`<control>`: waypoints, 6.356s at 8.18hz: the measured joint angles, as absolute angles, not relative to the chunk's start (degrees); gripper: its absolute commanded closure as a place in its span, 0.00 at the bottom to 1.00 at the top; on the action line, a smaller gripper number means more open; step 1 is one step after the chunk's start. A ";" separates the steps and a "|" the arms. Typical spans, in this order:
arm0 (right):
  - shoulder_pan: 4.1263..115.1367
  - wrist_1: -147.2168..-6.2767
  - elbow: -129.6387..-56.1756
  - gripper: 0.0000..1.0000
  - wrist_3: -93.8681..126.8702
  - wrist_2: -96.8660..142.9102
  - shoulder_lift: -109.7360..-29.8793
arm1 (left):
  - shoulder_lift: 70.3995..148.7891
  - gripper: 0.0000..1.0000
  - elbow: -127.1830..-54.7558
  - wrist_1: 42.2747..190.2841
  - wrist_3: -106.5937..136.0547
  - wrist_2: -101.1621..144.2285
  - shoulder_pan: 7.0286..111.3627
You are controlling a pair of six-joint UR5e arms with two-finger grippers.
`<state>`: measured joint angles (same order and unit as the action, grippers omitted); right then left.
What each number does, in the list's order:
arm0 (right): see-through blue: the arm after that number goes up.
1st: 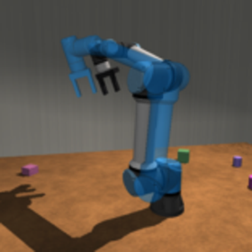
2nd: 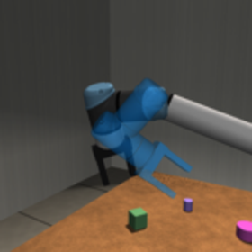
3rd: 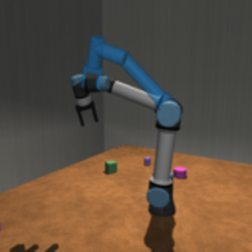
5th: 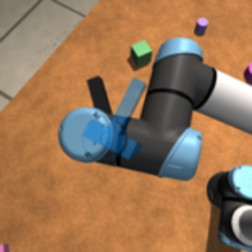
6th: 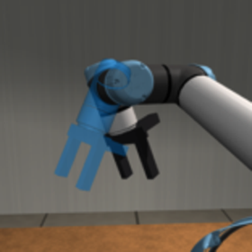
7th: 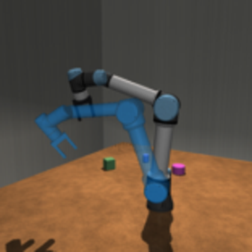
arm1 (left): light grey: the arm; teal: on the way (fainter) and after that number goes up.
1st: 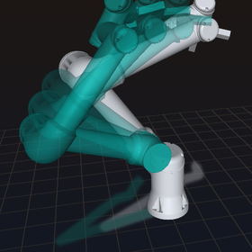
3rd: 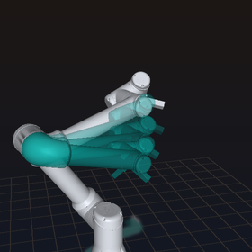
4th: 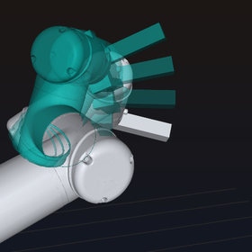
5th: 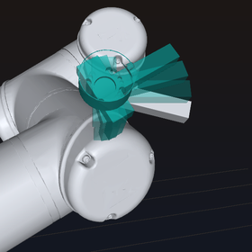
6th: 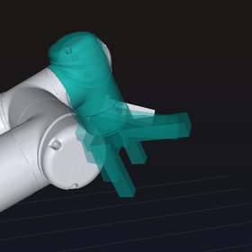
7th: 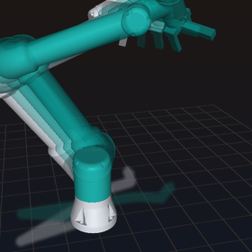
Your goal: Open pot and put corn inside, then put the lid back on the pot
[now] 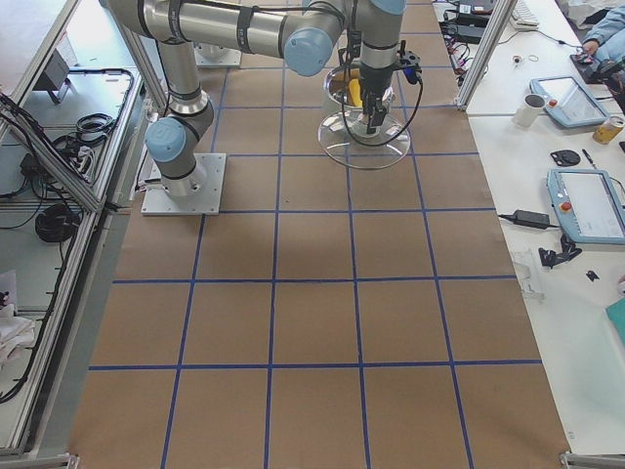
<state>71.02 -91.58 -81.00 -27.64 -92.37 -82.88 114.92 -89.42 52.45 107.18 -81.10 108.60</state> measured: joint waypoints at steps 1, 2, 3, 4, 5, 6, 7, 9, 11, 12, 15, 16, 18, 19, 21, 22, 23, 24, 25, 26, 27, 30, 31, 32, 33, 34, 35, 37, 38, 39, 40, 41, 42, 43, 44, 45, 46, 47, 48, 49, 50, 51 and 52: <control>71.02 -91.58 -81.02 0.80 -27.67 -92.37 -82.88 | 114.54 0.00 -89.36 52.30 106.87 -80.99 108.63; 71.01 -91.55 -81.03 0.80 -27.68 -92.37 -82.88 | 114.08 0.00 -89.32 52.16 106.34 -80.84 108.67; 71.02 -91.55 -81.03 0.80 -27.68 -92.37 -82.88 | 113.67 0.00 -89.23 52.09 104.72 -80.75 108.64; 71.02 -91.57 -81.03 0.80 -27.68 -92.37 -82.91 | 113.35 0.00 -89.16 52.06 101.15 -80.71 108.47; 71.02 -91.57 -81.03 0.80 -27.65 -92.33 -82.94 | 112.88 0.00 -89.04 52.15 95.77 -80.63 108.14; 71.02 -91.58 -81.03 0.80 -27.61 -92.27 -82.96 | 112.04 0.00 -88.90 52.42 88.73 -80.04 107.83; 71.02 -91.54 -81.03 0.80 -27.47 -92.23 -82.96 | 110.97 0.00 -88.79 52.69 80.08 -78.01 107.27; 71.07 -91.49 -81.03 0.78 -26.98 -92.14 -83.07 | 108.64 0.00 -88.68 54.44 64.54 -75.48 101.90; 71.88 -91.40 -80.92 0.78 -24.52 -91.78 -83.29 | 106.03 0.00 -88.39 60.85 48.30 -74.99 94.39; 73.25 -91.40 -80.83 0.78 -22.27 -91.60 -83.43 | 104.54 0.00 -88.25 64.09 40.69 -75.24 91.55; 83.58 -92.37 -80.20 0.77 -7.13 -89.89 -83.05 | 101.44 0.00 -87.66 69.47 22.57 -88.77 88.71; 87.14 -94.26 -80.14 0.77 -2.32 -88.26 -81.94 | 100.57 0.00 -87.69 69.90 20.03 -92.99 88.79; 95.18 -100.40 -80.04 0.77 6.73 -86.91 -78.07 | 99.64 0.00 -87.95 70.66 18.28 -94.58 89.02; 98.69 -103.71 -80.01 0.77 10.69 -86.65 -75.81 | 99.15 0.00 -87.89 71.22 18.06 -94.68 89.12; 103.78 -110.11 -79.99 0.77 17.11 -84.99 -71.35 | 98.36 0.00 -87.84 73.89 17.84 -94.76 89.18; 104.99 -111.79 -80.07 0.77 19.07 -84.46 -69.90 | 98.15 0.00 -87.77 75.77 16.49 -94.66 89.17; 105.50 -112.26 -80.52 0.77 20.04 -84.51 -69.09 | 98.00 0.00 -87.70 76.88 12.97 -94.60 89.15; 105.71 -111.85 -81.01 0.77 20.09 -84.77 -68.69 | 97.74 0.00 -87.67 77.43 10.19 -94.58 89.13; 105.78 -111.44 -81.32 0.77 20.30 -84.90 -68.49 | 97.54 0.00 -87.68 77.78 8.78 -94.53 89.09; 105.79 -111.23 -81.47 0.77 20.88 -84.68 -68.37 | 97.36 0.00 -87.69 78.36 8.27 -94.46 89.10; 105.81 -111.16 -81.56 0.77 21.41 -84.68 -68.13 | 97.28 0.00 -87.73 79.01 8.09 -94.40 89.15; 105.80 -111.32 -81.63 0.75 21.85 -84.71 -67.74 | 97.21 0.00 -87.95 79.68 7.87 -92.95 89.27; 105.76 -111.34 -81.67 0.74 21.87 -84.74 -67.70 | 97.03 0.00 -87.93 79.93 7.84 -91.30 89.33; 105.74 -111.35 -81.83 0.73 21.85 -84.65 -67.64 | 96.80 0.00 -87.87 80.69 7.82 -90.26 89.35; 105.74 -111.36 -81.96 0.71 21.85 -84.69 -67.62 | 96.56 0.00 -87.85 81.61 7.78 -89.77 89.37; 105.74 -111.36 -82.04 0.69 21.87 -84.71 -67.61 | 96.42 0.00 -87.85 82.40 7.76 -89.54 89.38; 105.73 -111.36 -82.06 0.62 21.92 -84.74 -67.62 | 96.37 0.00 -87.87 82.95 7.74 -89.34 89.38; 105.73 -111.36 -82.35 0.61 21.89 -84.90 -67.63 | 96.34 0.00 -87.92 83.37 7.73 -88.27 89.38; 105.73 -111.36 -82.62 0.57 21.85 -84.96 -67.65 | 96.41 0.00 -88.00 83.41 7.74 -87.74 89.36; 105.73 -111.36 -82.81 0.57 21.86 -85.00 -67.66 | 96.45 0.00 -88.08 83.45 7.77 -87.62 89.33; 105.73 -111.36 -82.95 0.52 21.91 -84.97 -67.67 | 96.48 0.00 -88.17 83.48 7.83 -87.55 89.34; 105.73 -111.36 -83.01 0.46 21.97 -84.94 -67.67 | 96.52 0.00 -88.26 83.49 8.07 -87.42 89.36; 105.73 -111.36 -83.05 0.43 22.10 -84.90 -67.67 | 96.62 0.00 -88.38 83.49 8.27 -87.32 89.37; 105.73 -111.36 -83.14 0.43 22.32 -84.83 -67.67 | 96.56 0.00 -88.41 83.52 8.40 -87.40 89.38; 105.73 -111.36 -83.23 0.43 22.39 -84.81 -67.68 | 96.50 0.00 -88.54 83.75 8.43 -87.55 89.38; 105.73 -111.40 -83.27 0.43 22.41 -84.81 -67.67 | 96.42 0.00 -88.55 84.04 8.44 -87.64 89.38; 105.73 -111.43 -83.29 0.42 22.41 -84.78 -67.68 | 96.42 0.00 -88.47 84.41 8.44 -87.70 89.39; 105.73 -111.52 -83.31 0.41 22.42 -84.78 -67.68 | 96.41 0.00 -88.48 84.72 8.44 -87.83 89.38; 105.73 -111.97 -83.32 0.40 22.47 -84.80 -67.68 | 96.37 0.00 -88.48 84.88 8.44 -87.95 89.38; 105.73 -112.34 -83.32 0.39 22.65 -84.76 -67.68 | 96.38 0.00 -88.41 84.94 8.48 -88.02 89.38; 105.73 -112.54 -83.32 0.39 22.92 -84.67 -67.68 | 96.41 0.00 -88.38 84.94 8.51 -88.05 89.38; 105.73 -112.62 -83.32 0.38 23.08 -84.61 -67.67 | 96.44 0.00 -88.35 84.91 8.52 -88.08 89.38; 105.73 -112.66 -83.32 0.38 23.15 -84.65 -67.68 | 96.40 0.00 -88.34 84.87 8.52 -87.98 89.38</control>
<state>105.73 -112.66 -83.32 23.15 -84.65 -67.68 96.40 -88.34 84.87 8.52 -87.98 89.38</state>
